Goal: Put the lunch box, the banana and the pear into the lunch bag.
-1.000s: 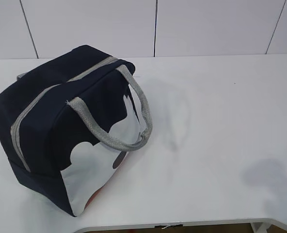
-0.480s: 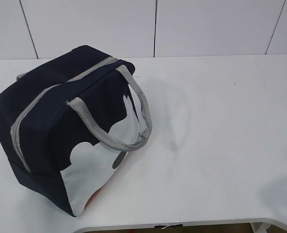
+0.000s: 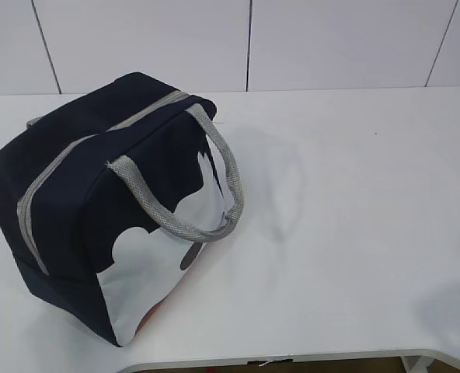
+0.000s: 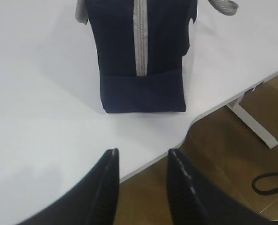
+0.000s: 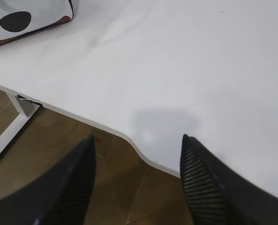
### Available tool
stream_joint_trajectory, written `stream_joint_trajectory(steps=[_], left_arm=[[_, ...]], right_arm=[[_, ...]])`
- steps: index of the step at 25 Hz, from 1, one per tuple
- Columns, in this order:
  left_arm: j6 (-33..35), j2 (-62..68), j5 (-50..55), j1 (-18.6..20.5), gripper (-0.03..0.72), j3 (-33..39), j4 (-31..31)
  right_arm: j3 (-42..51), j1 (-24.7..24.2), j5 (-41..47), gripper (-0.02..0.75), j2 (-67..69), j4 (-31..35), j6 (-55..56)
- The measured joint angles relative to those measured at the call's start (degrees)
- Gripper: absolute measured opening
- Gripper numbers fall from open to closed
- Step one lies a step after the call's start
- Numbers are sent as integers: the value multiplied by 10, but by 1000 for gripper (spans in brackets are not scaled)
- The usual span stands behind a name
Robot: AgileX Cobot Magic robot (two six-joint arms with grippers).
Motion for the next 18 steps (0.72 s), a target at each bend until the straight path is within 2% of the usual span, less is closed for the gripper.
stream_joint_trajectory(steps=[5, 7, 11, 13, 18], left_arm=[[0, 0, 0, 38, 242, 0, 0], [0, 0, 0, 74, 242, 0, 0], [0, 0, 0, 141, 242, 0, 0], [0, 0, 0, 151, 242, 0, 0], [0, 0, 0, 153, 242, 0, 0]], right_arm=[[0, -13, -1, 475, 0, 0, 0], [0, -40, -1, 475, 0, 0, 0], [0, -125, -2, 475, 0, 0, 0], [0, -148, -2, 475, 0, 0, 0], [0, -153, -2, 475, 0, 0, 0]])
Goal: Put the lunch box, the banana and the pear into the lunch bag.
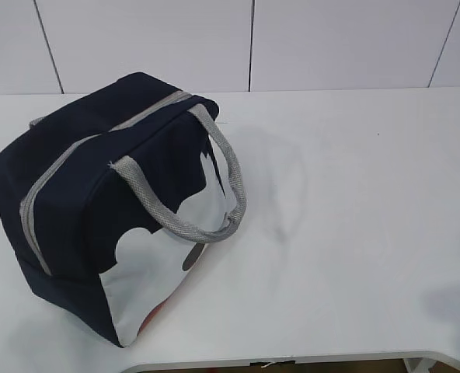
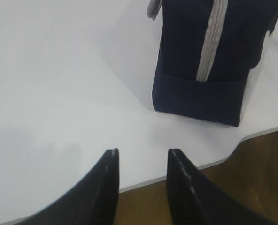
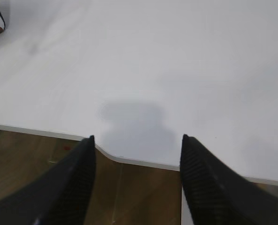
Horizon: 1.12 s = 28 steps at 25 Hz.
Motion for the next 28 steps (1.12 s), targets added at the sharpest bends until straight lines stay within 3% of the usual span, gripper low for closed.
stream_joint_trajectory(steps=[28], left_arm=[[0, 0, 0, 10, 242, 0, -1]], right_arm=[[0, 0, -2, 475, 0, 0, 0]])
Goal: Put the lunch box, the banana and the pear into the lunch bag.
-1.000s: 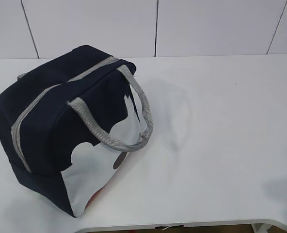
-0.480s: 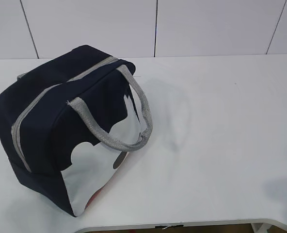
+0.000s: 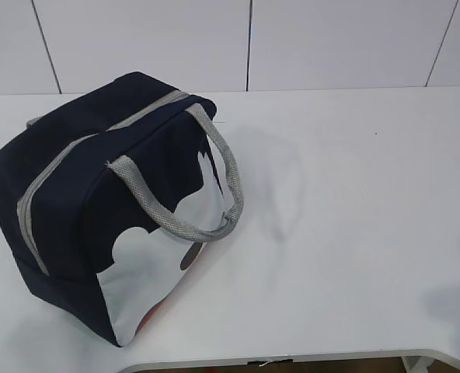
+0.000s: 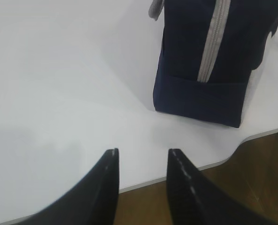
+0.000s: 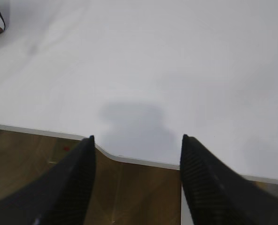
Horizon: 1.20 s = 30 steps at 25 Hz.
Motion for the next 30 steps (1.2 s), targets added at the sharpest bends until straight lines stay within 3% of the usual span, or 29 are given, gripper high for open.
stream_joint_trajectory(steps=[30], left_arm=[[0, 0, 0, 0, 242, 0, 0]], right_arm=[[0, 0, -1, 475, 0, 0, 1]])
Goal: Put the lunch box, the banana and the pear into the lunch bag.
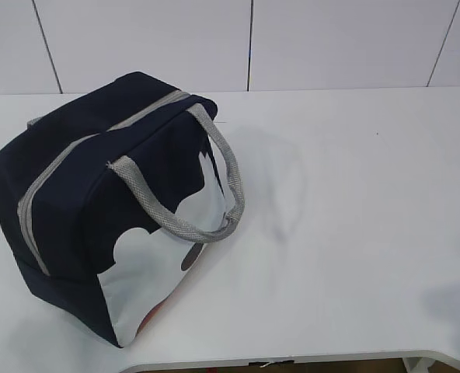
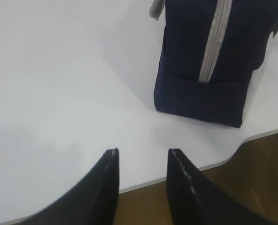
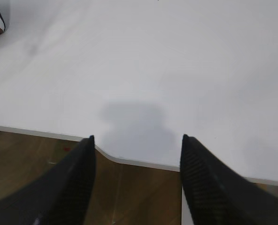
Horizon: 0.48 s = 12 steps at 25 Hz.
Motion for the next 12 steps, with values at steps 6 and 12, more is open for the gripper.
stream_joint_trajectory(steps=[6, 12], left_arm=[[0, 0, 0, 0, 242, 0, 0], [0, 0, 0, 0, 242, 0, 0]], right_arm=[[0, 0, 0, 475, 0, 0, 0], [0, 0, 0, 475, 0, 0, 0]])
